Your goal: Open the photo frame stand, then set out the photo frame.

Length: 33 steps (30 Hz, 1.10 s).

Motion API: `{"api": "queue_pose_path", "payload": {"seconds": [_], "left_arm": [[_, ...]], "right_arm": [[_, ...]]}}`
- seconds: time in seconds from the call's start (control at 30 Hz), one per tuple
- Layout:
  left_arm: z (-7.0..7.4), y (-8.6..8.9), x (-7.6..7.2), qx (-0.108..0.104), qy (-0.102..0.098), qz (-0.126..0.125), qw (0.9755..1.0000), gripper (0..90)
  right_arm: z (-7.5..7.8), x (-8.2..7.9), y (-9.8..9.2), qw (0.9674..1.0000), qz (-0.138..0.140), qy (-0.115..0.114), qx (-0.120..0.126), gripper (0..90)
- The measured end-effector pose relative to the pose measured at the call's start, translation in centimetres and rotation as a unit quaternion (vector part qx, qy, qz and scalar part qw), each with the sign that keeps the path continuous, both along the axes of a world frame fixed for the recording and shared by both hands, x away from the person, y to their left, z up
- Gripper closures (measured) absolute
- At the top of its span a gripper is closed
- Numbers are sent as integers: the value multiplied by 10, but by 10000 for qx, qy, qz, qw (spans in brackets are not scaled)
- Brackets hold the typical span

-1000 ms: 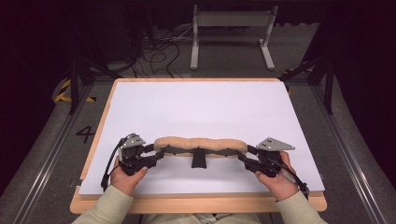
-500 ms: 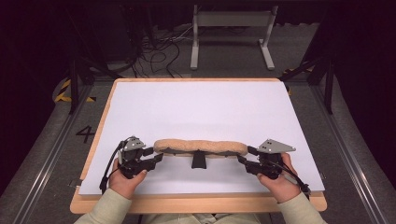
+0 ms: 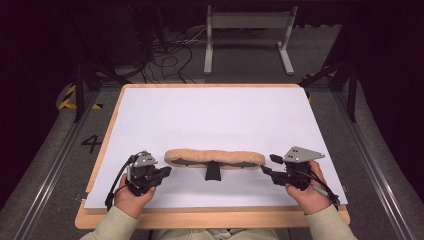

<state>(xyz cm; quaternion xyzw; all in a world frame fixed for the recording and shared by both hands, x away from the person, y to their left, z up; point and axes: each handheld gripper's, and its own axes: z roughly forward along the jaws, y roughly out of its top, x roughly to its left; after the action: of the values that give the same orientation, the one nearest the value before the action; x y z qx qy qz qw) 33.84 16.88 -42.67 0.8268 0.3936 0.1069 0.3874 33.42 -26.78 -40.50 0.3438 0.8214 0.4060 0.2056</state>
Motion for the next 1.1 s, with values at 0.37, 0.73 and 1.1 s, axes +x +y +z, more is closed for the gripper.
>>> {"api": "queue_pose_path", "payload": {"seconds": [0.37, 0.73, 1.1], "left_arm": [[-5, -13, 7, 298, -42, -180, 9994, 900], [-15, -22, 12, 644, -25, -222, 9977, 900], [-19, -21, 17, 635, -174, 48, 9978, 900]], "right_arm": [[-1, 6, -9, 9999, 87, -23, -137, 518], [2, 4, -17, 9994, 150, 193, -259, 579], [-4, 15, -16, 9991, -158, 164, -346, 832]]}}
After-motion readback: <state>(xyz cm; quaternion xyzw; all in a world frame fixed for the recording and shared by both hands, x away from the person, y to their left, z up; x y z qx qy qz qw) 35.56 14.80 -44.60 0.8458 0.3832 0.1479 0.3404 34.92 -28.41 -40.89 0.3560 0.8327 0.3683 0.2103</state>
